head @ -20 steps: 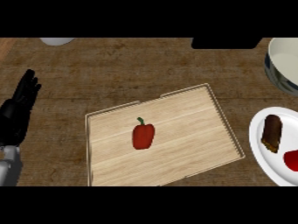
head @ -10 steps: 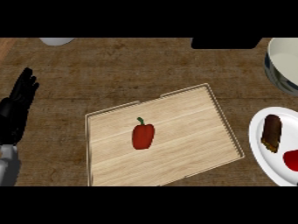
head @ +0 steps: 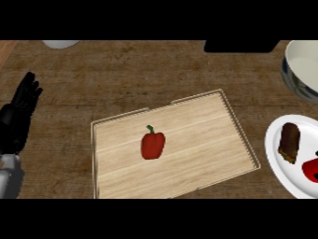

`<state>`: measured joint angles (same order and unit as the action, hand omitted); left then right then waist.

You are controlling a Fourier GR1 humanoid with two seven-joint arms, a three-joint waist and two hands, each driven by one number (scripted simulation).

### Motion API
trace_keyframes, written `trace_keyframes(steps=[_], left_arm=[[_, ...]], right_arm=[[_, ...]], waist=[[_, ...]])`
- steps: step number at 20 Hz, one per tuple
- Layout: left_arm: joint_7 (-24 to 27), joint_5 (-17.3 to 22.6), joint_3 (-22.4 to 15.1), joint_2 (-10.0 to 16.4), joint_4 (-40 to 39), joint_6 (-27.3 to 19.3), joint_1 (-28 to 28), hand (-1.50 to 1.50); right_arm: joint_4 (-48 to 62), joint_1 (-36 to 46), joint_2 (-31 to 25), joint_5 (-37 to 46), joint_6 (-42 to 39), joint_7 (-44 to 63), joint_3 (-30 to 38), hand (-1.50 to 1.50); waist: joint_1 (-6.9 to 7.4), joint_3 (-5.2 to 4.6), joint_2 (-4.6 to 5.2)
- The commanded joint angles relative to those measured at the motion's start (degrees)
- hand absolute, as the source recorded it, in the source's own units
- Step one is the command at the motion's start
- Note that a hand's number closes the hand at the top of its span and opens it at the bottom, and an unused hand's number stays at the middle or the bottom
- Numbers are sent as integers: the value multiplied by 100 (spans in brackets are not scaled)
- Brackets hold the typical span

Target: Pick the can from the plate and place it in the bowl

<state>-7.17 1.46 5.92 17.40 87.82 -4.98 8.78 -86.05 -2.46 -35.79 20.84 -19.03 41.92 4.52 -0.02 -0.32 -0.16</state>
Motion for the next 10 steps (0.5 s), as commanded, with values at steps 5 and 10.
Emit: trace_keyframes(steps=[5, 10], left_arm=[[-356, -124, -103, -202, 652, 35, -264, 0], [-279, -147, 166, -46, 101, 126, 87, 0]], right_arm=[[750, 324, 397, 598, 256, -795, 15, 150], [533, -121, 424, 1021, 756, -1058, 219, 150]], waist=[[30, 34, 14], [-26, 32, 13]])
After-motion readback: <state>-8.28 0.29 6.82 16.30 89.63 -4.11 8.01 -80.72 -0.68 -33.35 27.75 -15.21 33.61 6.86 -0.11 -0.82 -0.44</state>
